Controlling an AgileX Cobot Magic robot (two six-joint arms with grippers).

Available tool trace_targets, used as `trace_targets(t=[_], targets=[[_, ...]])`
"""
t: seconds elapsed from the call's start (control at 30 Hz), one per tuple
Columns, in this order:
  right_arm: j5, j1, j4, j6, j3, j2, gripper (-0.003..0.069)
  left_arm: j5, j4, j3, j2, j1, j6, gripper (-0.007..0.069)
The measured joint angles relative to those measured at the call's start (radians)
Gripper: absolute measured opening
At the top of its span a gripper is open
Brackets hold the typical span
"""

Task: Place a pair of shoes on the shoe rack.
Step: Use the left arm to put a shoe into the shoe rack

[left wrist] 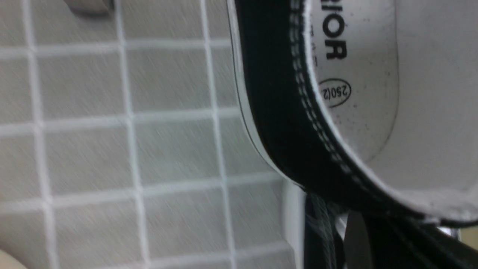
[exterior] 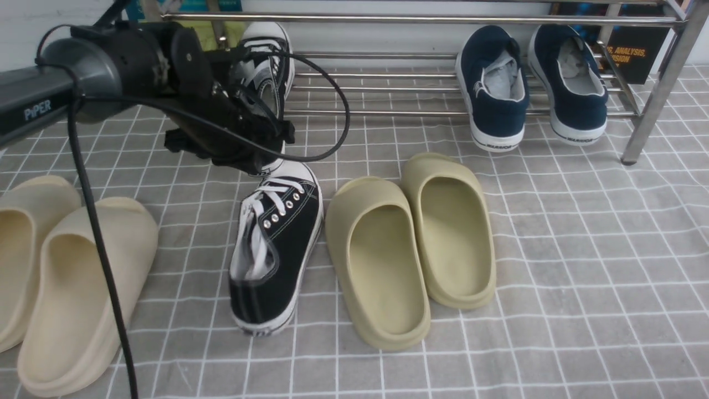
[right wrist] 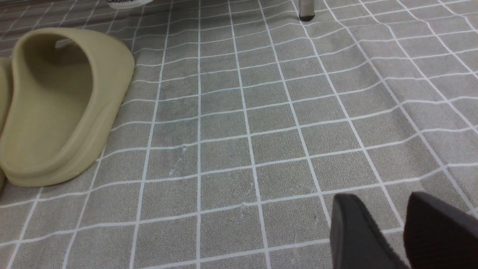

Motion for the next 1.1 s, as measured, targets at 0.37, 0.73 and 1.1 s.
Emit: trace_targets(t=[0.37,0.73,1.1], targets=[[0.000,0.000,0.000,0.000,0.000,0.000,0.0239,-0.226,0.056,-0.089,0.000,0.000,-0.043,-0.0013],[0.000,0.000,0.000,0.000,0.000,0.000,0.0239,-0.257,0.085,-0.089,0.063,0.003,-0.043,-0.0013],[0.000,0.000,0.000,0.000,0.000,0.000,0.0239,0.060,0.084,-0.089,-0.062,0.003,-0.044,0.0239]])
